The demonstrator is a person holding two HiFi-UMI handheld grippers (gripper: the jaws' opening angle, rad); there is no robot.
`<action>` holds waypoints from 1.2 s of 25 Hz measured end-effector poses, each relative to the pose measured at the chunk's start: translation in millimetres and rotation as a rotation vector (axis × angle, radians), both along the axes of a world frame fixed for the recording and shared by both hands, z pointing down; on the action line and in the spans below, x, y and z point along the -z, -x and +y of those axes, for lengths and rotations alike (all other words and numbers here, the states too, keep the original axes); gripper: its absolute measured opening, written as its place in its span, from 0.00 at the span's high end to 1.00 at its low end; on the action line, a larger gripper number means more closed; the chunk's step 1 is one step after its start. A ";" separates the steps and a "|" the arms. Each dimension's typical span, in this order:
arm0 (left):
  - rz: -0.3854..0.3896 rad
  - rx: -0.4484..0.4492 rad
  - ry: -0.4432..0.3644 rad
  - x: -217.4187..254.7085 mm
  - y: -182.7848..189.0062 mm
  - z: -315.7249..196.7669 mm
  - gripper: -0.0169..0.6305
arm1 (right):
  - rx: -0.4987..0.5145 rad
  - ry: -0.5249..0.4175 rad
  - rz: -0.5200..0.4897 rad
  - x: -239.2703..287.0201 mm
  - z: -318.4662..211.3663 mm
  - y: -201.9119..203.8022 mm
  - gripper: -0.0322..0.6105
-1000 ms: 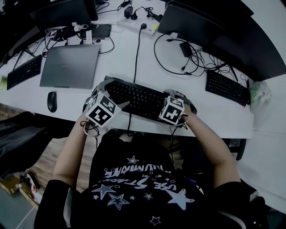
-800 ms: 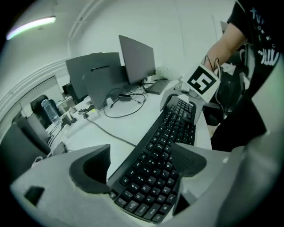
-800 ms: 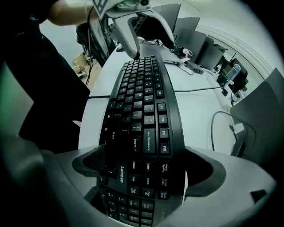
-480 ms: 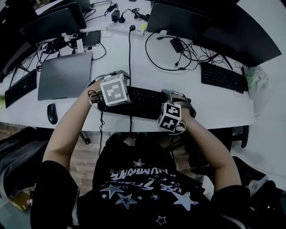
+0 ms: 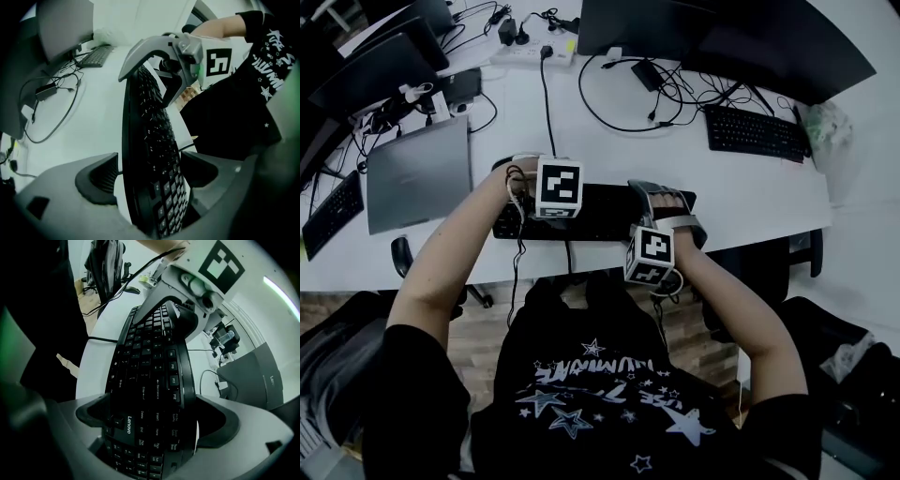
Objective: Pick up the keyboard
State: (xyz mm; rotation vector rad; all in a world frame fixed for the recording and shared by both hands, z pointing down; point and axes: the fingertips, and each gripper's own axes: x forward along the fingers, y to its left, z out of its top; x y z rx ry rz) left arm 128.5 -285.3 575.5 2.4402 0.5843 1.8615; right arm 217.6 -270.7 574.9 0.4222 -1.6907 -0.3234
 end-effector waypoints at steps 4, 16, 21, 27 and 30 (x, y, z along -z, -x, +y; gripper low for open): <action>-0.048 -0.044 0.038 -5.4 -5.0 11.7 0.31 | 0.007 -0.065 -0.006 4.1 3.3 -0.8 0.09; -0.128 -0.066 0.154 6.4 1.5 39.1 0.78 | 0.036 -0.268 0.007 16.4 14.1 0.1 0.09; -0.104 -0.048 0.094 12.1 7.1 46.8 0.82 | 0.003 -0.371 0.052 21.1 19.2 3.2 0.09; -0.066 0.035 0.092 14.6 18.8 47.4 0.83 | -0.125 -0.408 0.034 27.6 19.1 6.6 0.09; -0.056 0.064 0.070 15.7 28.8 45.3 0.83 | -0.176 -0.452 0.003 38.6 15.6 15.0 0.09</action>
